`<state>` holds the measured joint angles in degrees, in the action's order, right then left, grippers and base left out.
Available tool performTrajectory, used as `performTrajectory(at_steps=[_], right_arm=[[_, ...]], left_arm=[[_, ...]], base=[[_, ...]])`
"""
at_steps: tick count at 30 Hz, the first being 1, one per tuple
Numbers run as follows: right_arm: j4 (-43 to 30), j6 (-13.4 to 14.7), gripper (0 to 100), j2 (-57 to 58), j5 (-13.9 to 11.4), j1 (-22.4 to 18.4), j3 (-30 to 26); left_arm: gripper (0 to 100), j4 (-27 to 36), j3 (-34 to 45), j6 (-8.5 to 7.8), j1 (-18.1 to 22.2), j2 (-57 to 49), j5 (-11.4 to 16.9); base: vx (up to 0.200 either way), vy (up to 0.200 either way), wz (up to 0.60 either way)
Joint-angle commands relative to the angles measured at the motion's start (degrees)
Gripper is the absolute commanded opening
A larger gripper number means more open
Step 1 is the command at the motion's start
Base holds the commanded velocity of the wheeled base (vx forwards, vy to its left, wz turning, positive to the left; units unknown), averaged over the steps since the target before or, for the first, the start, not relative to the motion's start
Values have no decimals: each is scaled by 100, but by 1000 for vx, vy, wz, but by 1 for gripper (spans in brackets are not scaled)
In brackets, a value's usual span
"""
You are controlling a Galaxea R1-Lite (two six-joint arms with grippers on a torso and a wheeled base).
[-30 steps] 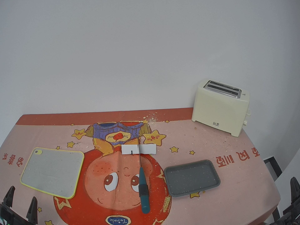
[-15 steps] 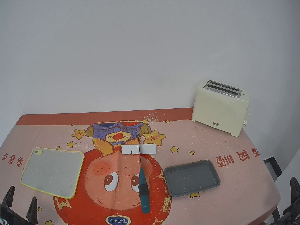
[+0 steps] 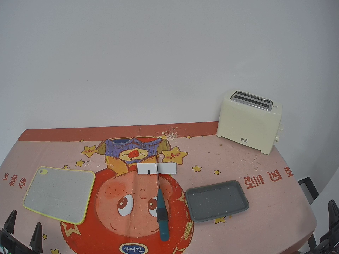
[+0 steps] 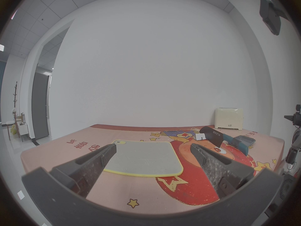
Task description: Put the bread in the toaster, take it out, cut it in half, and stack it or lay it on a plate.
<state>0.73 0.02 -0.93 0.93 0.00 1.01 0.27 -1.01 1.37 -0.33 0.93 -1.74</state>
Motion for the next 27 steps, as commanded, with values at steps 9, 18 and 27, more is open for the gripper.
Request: performTrajectory(at_steps=[9, 18, 27], right_arm=[[164, 103, 0, -1015, -172, 35, 1200], [173, 973, 0, -2658, -286, 264, 1507], [340, 1342, 0, -4671, -849, 290, 2105]], left_arm=[[100, 0, 101, 4, -2, -49, -1], [100, 0, 101, 4, -2, -49, -1], [100, 0, 101, 4, -2, -49, -1]], base=[[0, 0, 0], [0, 0, 0], [0, 0, 0]])
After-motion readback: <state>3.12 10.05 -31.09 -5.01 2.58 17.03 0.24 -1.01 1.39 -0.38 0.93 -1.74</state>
